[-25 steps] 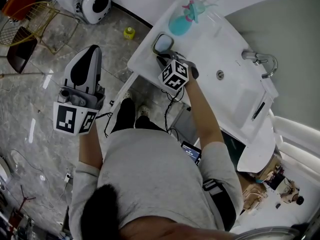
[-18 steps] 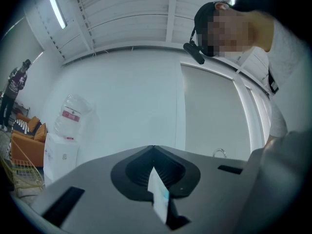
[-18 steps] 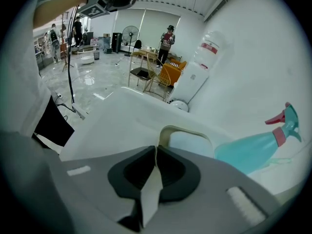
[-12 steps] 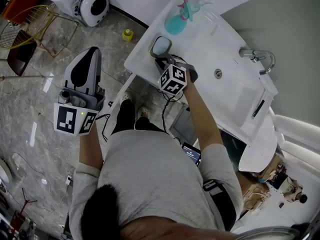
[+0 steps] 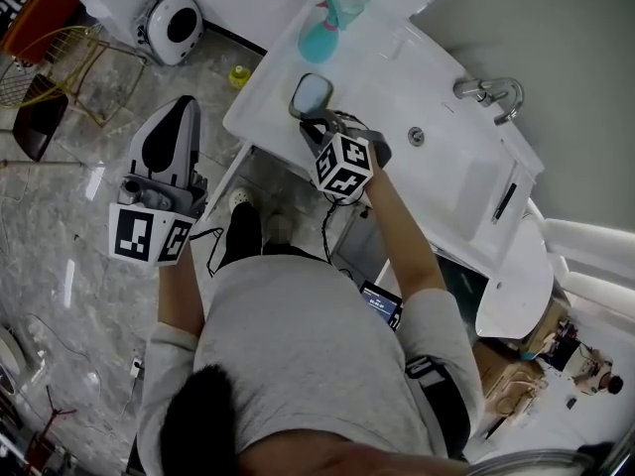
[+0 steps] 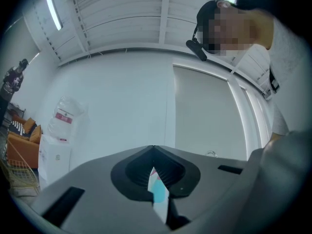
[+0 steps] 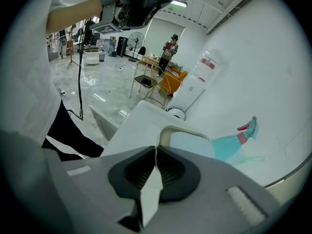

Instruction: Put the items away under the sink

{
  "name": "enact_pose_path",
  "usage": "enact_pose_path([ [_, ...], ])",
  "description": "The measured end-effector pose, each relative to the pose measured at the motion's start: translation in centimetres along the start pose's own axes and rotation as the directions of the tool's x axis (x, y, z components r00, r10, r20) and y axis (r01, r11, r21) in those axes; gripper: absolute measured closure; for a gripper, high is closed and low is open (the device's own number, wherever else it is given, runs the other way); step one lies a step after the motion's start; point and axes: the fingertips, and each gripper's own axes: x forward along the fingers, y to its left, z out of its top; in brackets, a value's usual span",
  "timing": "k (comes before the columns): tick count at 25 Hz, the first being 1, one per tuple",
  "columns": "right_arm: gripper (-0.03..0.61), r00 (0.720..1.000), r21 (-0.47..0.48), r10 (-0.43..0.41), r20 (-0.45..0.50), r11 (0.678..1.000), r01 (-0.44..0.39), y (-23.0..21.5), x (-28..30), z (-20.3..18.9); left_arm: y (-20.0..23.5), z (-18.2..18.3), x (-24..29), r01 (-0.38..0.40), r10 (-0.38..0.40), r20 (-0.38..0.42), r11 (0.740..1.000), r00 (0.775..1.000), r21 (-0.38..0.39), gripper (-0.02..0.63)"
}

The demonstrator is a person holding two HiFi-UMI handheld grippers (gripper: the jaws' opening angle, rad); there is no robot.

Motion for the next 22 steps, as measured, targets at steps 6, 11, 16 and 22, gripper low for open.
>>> enact_pose_path([
  [6, 0.553, 1.000, -0.016, -0.003, 0.025, 1.000, 0.004, 1.3, -3.0, -1.2, -3.7, -0.1, -1.1, -0.013, 0.013, 0.000, 0.999, 1.000, 0.034, 0.606],
  [11, 0.554, 0.999, -0.049, 0.003, 0.047, 0.999, -0.001, 2.9, -5.3, -1.4, -6.4, 0.1, -2.8, -0.036, 0.036, 0.001, 0.998, 0.999, 0.059, 0.606],
  [16, 0.553, 0.998, -0.081, 0.013, 0.068, 0.997, -0.007, 4.6, -7.0, -1.1, -8.2, 0.4, -4.5, -0.050, 0.050, 0.014, 0.997, 0.999, 0.063, 0.606],
  [22, 0.554, 0.997, -0.093, 0.016, 0.082, 0.996, -0.008, 7.1, -8.2, -0.2, -9.1, 0.9, -6.3, -0.049, 0.048, 0.024, 0.997, 0.999, 0.062, 0.606],
])
